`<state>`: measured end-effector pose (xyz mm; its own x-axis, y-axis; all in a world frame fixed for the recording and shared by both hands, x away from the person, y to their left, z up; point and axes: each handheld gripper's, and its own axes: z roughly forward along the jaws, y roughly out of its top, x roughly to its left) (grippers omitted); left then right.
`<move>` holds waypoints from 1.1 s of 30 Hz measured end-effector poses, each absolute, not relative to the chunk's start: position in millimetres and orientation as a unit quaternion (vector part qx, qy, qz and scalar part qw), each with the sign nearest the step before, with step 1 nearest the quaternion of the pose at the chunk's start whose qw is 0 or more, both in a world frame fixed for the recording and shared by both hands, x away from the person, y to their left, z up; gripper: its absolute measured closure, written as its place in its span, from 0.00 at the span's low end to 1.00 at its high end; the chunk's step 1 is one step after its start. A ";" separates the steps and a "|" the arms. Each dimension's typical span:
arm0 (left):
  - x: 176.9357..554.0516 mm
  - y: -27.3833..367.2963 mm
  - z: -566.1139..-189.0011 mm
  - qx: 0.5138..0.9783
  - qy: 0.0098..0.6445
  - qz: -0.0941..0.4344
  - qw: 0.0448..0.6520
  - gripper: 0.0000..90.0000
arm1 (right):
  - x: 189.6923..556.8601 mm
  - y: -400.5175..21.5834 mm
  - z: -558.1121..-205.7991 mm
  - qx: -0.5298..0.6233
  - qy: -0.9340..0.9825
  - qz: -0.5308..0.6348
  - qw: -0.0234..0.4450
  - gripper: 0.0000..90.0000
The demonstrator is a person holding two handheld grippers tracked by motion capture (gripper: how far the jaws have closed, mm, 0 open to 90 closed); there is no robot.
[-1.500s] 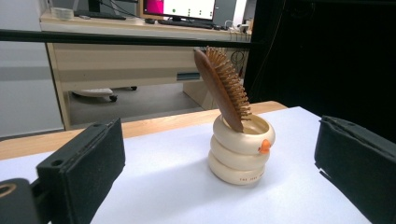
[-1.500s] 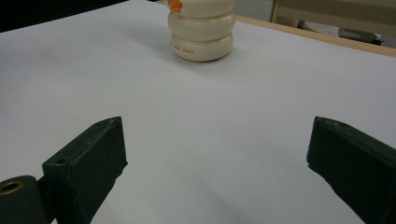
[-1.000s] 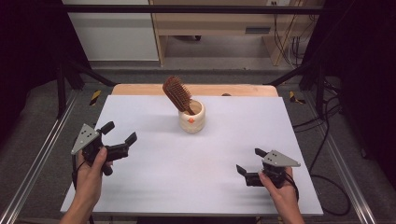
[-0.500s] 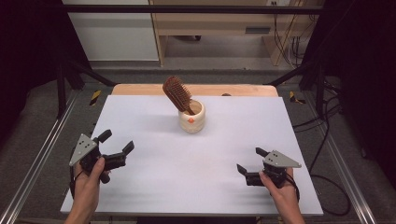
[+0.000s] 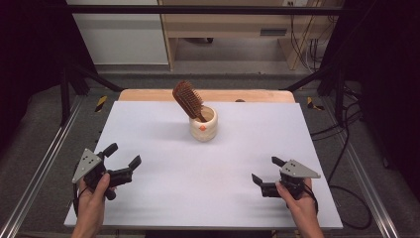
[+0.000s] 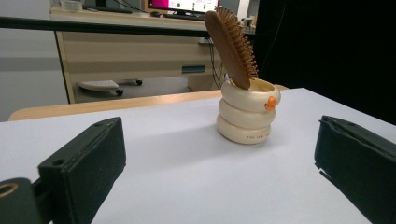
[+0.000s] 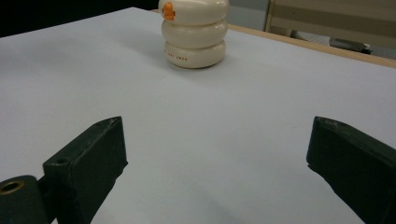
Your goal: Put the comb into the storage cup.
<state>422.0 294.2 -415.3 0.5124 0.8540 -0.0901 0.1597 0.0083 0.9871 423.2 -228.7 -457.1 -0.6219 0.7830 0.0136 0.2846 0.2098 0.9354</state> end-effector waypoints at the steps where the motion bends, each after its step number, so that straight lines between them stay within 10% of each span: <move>1: 421.6 294.1 -415.9 0.640 0.396 0.294 0.589 0.02 | 423.2 -228.7 -457.1 0.361 0.739 0.515 0.242 0.06; 33: 407.3 284.8 -432.2 0.652 0.376 0.299 0.587 0.02 | 424.9 -237.4 -458.9 0.375 0.725 0.529 0.235 0.05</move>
